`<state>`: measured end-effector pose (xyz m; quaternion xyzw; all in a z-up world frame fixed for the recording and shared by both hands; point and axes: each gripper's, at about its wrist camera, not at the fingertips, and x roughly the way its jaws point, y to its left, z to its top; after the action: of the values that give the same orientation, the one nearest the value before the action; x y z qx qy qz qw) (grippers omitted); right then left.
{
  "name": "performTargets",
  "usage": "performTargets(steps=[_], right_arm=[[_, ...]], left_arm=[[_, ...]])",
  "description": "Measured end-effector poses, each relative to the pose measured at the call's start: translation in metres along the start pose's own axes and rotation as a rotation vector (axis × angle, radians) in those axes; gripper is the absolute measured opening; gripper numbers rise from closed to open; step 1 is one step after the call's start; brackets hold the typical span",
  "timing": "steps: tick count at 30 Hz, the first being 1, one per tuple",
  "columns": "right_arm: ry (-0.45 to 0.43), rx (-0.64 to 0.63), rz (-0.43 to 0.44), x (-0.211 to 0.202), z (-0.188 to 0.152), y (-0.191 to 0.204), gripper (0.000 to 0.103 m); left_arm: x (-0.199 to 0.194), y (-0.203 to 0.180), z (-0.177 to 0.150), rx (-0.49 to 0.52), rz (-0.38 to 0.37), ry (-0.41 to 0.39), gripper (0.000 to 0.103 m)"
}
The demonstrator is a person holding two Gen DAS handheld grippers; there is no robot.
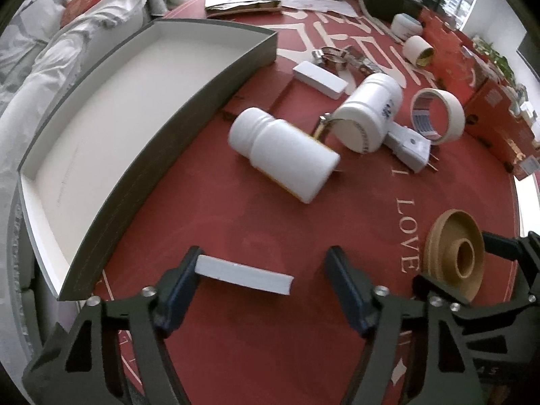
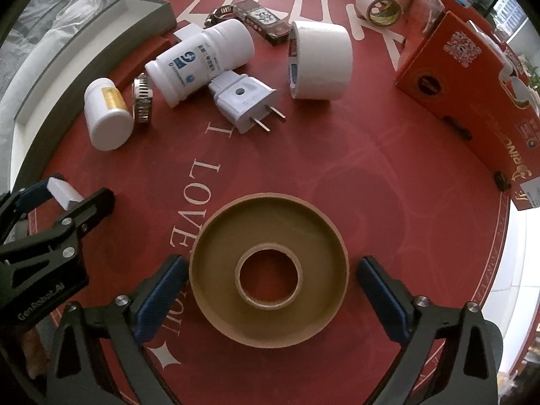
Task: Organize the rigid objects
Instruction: 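Grasp the white block with the left tool while the right tool grasps the tan ring tray, then carry the white block and tan ring tray over the open box lid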
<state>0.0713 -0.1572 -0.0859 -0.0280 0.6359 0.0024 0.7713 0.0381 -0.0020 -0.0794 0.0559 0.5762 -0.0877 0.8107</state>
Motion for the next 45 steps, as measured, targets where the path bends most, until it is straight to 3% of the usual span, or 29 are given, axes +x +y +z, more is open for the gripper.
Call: performTargets(steps=[9,12,22,27,31,34,37,44,45], right_arm=[[0.001,-0.009,-0.005,0.001,-0.001,0.006,0.102],[-0.002,-0.012,-0.003,0.001,0.0,0.005,0.102],[-0.002,-0.012,-0.001,0.003,0.001,0.001,0.102],[-0.002,-0.013,-0.002,0.002,0.001,0.001,0.102],[0.001,-0.017,-0.003,0.002,0.001,0.002,0.102],[0.004,-0.021,0.002,0.002,0.003,0.004,0.1],[-0.006,-0.033,0.005,-0.002,0.003,0.008,0.089],[-0.012,-0.027,0.005,-0.002,0.006,0.01,0.088],[-0.01,-0.024,0.005,-0.002,0.005,0.01,0.088]], left_arm=[[0.0,-0.001,0.0,0.0,0.0,-0.003,0.073],[0.001,0.001,-0.001,-0.021,0.001,0.001,0.08],[0.004,0.004,-0.001,-0.022,0.006,0.002,0.086],[0.011,0.006,0.002,-0.04,0.013,0.012,0.096],[0.011,0.007,0.002,-0.036,0.014,0.015,0.096],[0.01,0.008,0.0,-0.03,0.008,0.022,0.095],[0.009,0.005,0.0,-0.019,0.004,0.019,0.088],[0.0,-0.003,-0.005,0.028,-0.011,0.006,0.054],[-0.001,-0.002,-0.006,0.03,-0.012,0.011,0.054]])
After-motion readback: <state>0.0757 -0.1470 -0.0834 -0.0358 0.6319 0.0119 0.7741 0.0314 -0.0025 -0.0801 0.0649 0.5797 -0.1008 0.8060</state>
